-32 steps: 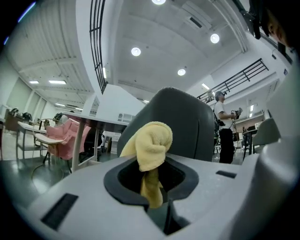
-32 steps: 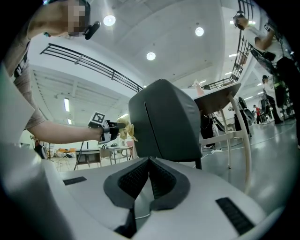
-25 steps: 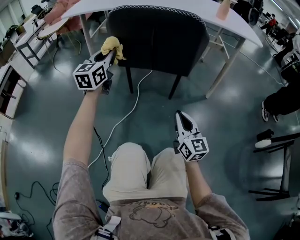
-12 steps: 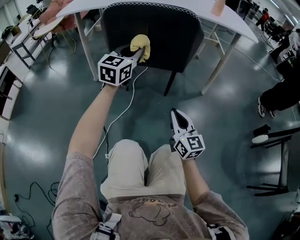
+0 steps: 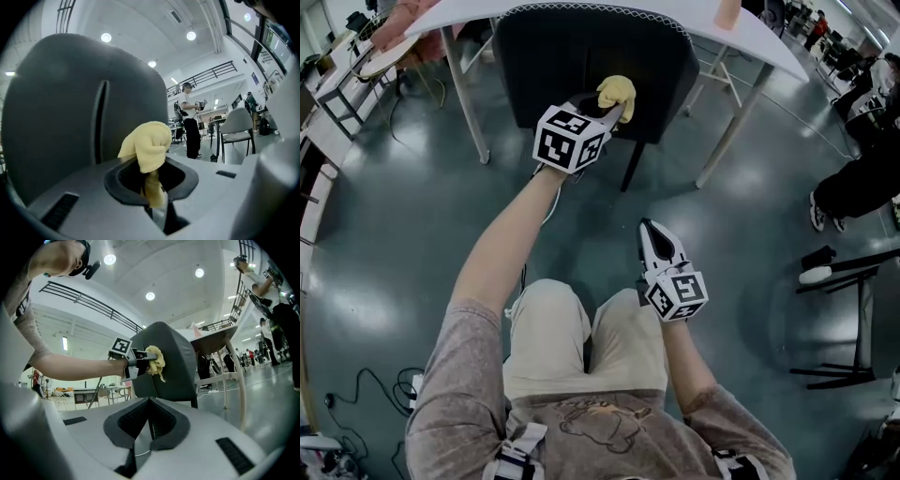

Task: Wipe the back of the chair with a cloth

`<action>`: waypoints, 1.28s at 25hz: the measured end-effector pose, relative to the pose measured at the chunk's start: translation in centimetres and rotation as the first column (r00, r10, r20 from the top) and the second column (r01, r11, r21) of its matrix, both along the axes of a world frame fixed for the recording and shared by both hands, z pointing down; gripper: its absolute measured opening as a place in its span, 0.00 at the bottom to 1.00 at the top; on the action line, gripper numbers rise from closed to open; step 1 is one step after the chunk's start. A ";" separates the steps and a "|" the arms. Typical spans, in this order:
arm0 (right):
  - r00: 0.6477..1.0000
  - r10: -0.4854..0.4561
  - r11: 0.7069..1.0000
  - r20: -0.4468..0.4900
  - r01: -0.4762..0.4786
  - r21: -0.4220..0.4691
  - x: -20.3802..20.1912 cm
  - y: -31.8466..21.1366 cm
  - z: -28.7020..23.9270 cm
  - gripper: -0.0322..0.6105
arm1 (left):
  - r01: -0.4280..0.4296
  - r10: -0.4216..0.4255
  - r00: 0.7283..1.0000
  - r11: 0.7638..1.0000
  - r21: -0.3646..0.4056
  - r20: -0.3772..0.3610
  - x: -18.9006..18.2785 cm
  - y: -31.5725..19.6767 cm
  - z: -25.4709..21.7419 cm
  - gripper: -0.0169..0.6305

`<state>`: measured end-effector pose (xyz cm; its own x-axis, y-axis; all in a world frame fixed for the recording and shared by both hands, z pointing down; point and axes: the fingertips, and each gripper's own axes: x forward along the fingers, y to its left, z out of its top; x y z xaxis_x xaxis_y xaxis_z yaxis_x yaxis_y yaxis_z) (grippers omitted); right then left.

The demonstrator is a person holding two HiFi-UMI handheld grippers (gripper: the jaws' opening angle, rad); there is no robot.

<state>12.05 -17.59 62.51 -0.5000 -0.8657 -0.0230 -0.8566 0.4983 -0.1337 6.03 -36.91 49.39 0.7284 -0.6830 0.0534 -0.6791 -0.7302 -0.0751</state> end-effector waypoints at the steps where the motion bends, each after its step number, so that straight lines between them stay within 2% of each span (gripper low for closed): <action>1: 1.000 0.003 1.000 0.000 -0.003 -0.001 0.1 0.0 0.0 0.09 | -0.014 0.014 1.000 1.000 -0.002 0.005 1.0 0.0 0.0 0.13; 5: 1.000 0.017 1.000 -0.008 -0.018 -0.009 0.9 0.3 0.2 0.09 | -0.061 0.061 0.998 0.998 -0.004 0.009 4.4 0.1 -0.2 0.13; 7: 1.000 0.028 1.000 -0.013 -0.028 -0.014 1.5 0.4 0.4 0.09 | -0.072 0.072 0.997 0.997 -0.011 -0.011 5.5 0.0 -0.2 0.13; 10: 0.999 0.042 0.999 -0.015 -0.043 -0.016 2.1 0.4 0.5 0.09 | -0.078 0.077 0.996 0.997 -0.019 -0.050 6.0 -0.3 -0.2 0.13; 18: 0.999 0.052 0.998 -0.008 -0.052 -0.019 2.6 0.4 0.8 0.09 | -0.140 0.140 0.989 0.990 -0.002 -0.049 7.3 1.5 0.1 0.14; 24: 0.999 0.042 0.999 -0.003 -0.043 -0.023 2.5 0.1 1.2 0.09 | -0.073 0.075 0.993 0.997 0.024 -0.090 2.4 2.1 0.4 0.14; 28: 1.000 0.028 0.999 -0.002 -0.029 -0.026 2.2 -0.3 1.6 0.09 | 0.025 -0.023 0.996 0.999 0.025 -0.088 -3.0 1.6 1.9 0.14; 32: 1.000 0.021 0.999 -0.005 -0.021 -0.031 2.0 -0.6 1.8 0.09 | 0.135 -0.135 0.987 0.991 -0.014 -0.083 -9.0 0.8 4.3 0.14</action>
<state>14.09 -18.18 64.33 -0.4817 -0.8763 0.0065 -0.8675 0.4758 -0.1452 -3.01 -36.15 53.67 0.6317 -0.7752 0.0021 -0.7752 -0.6317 -0.0083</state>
